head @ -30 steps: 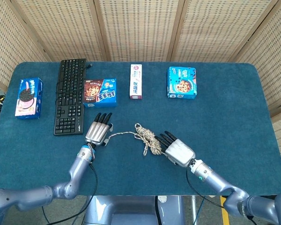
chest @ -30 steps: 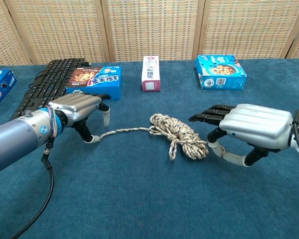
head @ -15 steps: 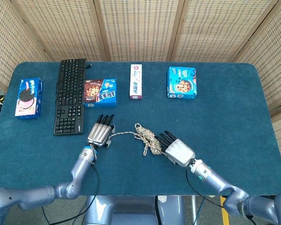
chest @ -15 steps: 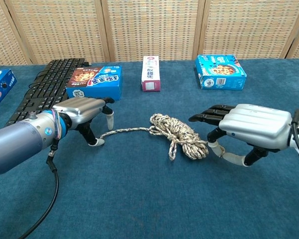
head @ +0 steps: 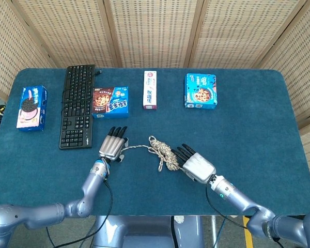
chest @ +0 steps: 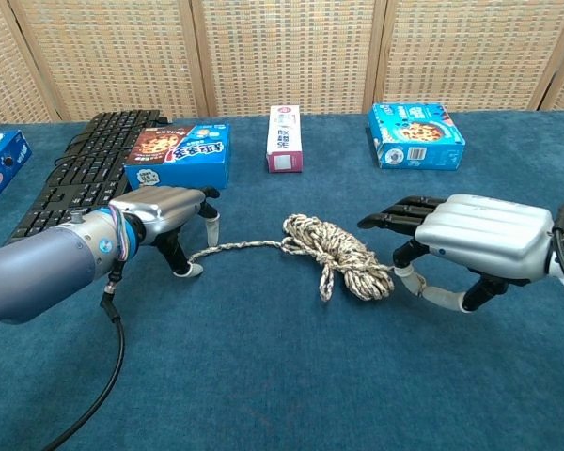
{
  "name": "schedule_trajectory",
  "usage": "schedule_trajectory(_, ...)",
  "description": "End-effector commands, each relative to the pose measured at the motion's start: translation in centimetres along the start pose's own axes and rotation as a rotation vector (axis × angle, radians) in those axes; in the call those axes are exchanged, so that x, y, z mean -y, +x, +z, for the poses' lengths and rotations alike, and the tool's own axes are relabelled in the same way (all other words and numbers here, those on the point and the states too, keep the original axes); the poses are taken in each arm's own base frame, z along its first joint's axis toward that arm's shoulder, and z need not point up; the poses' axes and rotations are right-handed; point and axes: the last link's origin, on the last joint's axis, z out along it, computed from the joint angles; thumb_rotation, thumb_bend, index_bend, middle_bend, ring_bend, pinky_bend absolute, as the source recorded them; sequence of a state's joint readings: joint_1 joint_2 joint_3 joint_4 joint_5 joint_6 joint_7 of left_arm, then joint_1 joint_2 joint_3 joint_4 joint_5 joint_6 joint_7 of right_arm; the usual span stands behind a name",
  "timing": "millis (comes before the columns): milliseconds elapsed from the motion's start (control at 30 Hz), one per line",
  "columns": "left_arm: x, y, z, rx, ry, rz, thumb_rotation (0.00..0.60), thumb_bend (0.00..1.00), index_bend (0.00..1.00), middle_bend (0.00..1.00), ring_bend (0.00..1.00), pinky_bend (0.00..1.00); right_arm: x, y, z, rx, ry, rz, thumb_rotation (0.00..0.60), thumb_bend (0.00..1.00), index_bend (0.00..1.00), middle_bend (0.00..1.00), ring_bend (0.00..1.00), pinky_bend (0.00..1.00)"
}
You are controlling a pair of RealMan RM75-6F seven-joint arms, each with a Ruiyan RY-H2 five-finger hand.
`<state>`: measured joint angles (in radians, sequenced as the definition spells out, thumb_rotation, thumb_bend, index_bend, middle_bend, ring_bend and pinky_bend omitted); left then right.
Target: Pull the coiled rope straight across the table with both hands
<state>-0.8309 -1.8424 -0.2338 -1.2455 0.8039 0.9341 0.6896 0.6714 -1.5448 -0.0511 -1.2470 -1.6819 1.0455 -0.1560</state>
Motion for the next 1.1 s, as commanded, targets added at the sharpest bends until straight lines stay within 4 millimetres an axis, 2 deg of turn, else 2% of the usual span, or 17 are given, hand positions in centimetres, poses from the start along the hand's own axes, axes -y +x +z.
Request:
schedule_trajectory(33, 0.00, 0.22, 0.26, 0.000, 0.010, -0.005, 0.600, 0.31, 0.44, 0.00, 0.00, 0.00, 0.02, -0.09, 0.00, 0.001, 0.000, 0.001, 0.600, 0.59, 0.62, 0.02, 0.00, 0.00)
schedule_trajectory(267, 0.17, 0.51, 0.42, -0.008, 0.016, 0.004, 0.600, 0.35, 0.44, 0.00, 0.00, 0.00, 0.11, -0.35, 0.06, 0.006, 0.003, 0.001, 0.600, 0.59, 0.62, 0.02, 0.00, 0.00)
schedule_trajectory(533, 0.36, 0.24, 0.55, 0.004, 0.026, 0.026, 0.600, 0.35, 0.44, 0.00, 0.00, 0.00, 0.05, -0.52, 0.15, 0.007, 0.002, 0.002, 0.600, 0.59, 0.62, 0.02, 0.00, 0.00)
schedule_trajectory(900, 0.05, -0.16, 0.63, 0.006, 0.022, 0.048, 0.600, 0.38, 0.52, 0.00, 0.00, 0.00, -0.12, -0.62, 0.14, 0.009, -0.003, 0.003, 0.600, 0.59, 0.63, 0.02, 0.00, 0.00)
schedule_trajectory(1100, -0.01, -0.26, 0.67, 0.005, 0.025, 0.053, 0.600, 0.44, 0.54, 0.00, 0.00, 0.00, -0.19, -0.66, 0.08, 0.009, -0.003, 0.003, 0.600, 0.59, 0.63, 0.02, 0.00, 0.00)
